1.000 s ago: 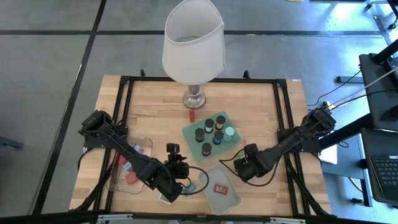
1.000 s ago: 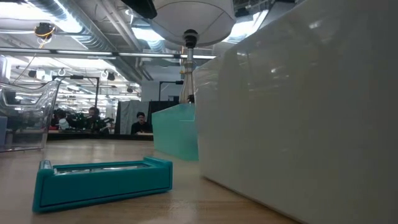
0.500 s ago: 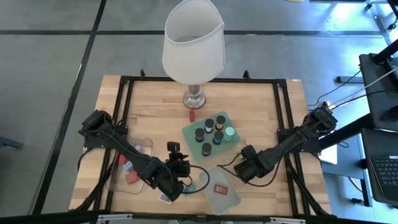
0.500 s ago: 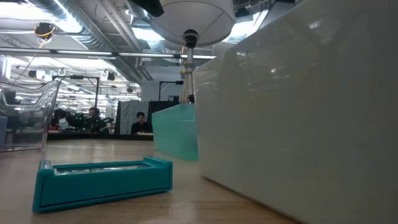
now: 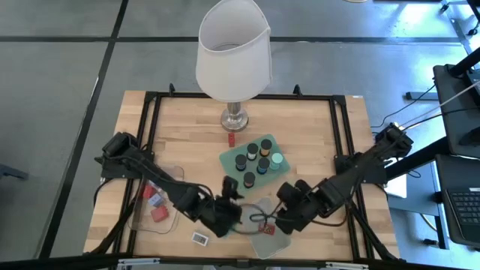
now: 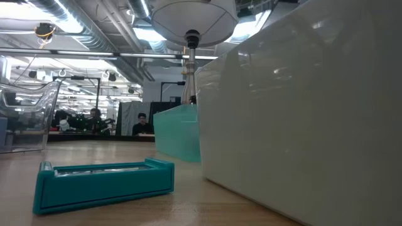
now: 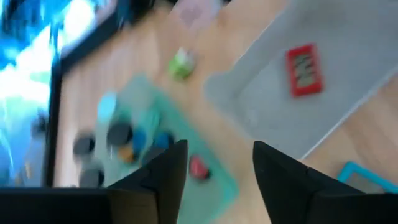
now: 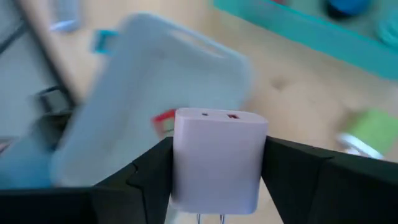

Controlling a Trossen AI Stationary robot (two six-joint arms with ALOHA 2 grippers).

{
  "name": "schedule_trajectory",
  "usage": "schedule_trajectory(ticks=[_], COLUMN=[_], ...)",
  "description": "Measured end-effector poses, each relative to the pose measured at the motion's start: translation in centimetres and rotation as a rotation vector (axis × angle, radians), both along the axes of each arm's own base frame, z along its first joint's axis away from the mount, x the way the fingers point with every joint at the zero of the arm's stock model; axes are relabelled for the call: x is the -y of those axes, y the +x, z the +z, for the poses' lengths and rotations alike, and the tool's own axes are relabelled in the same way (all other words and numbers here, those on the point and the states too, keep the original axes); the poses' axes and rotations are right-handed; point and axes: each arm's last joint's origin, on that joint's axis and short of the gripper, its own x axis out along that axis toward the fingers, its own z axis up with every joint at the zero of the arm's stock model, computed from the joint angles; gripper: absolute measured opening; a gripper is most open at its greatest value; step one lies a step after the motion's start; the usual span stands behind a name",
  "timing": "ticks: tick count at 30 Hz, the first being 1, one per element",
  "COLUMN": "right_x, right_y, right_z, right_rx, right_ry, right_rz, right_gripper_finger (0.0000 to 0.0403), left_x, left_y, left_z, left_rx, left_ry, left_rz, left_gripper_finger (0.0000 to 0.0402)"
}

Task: Pick & Place Office items
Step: Put the white charger adapter into the transparent bin

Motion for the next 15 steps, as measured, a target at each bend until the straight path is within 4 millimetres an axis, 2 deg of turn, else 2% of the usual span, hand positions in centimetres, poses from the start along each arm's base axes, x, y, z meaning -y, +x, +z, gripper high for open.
schedule_trajectory(ticks=[4,9,15], right_x=[-1.4,-2.9,-3.2], right_y=[0.8,1.8,2.3], right_z=[1.9,3.5,4.2], right_rx=[0.142,0.355,0.440], right_ry=[0.021,0.054,0.060], right_rz=[0.167,0.352,0.423], right_gripper_finger=[0.0205,0.0206,0.0207], left_x=[1.9,3.4,4.0], left_y=[0.2,0.7,1.1], left_z=[0.6,2.1,3.1], left_rx=[0.068,0.228,0.317], left_ry=[0.092,0.128,0.170], left_rz=[-0.185,-0.296,-0.381], left_gripper_finger=[0.0200,0.0213,0.0213])
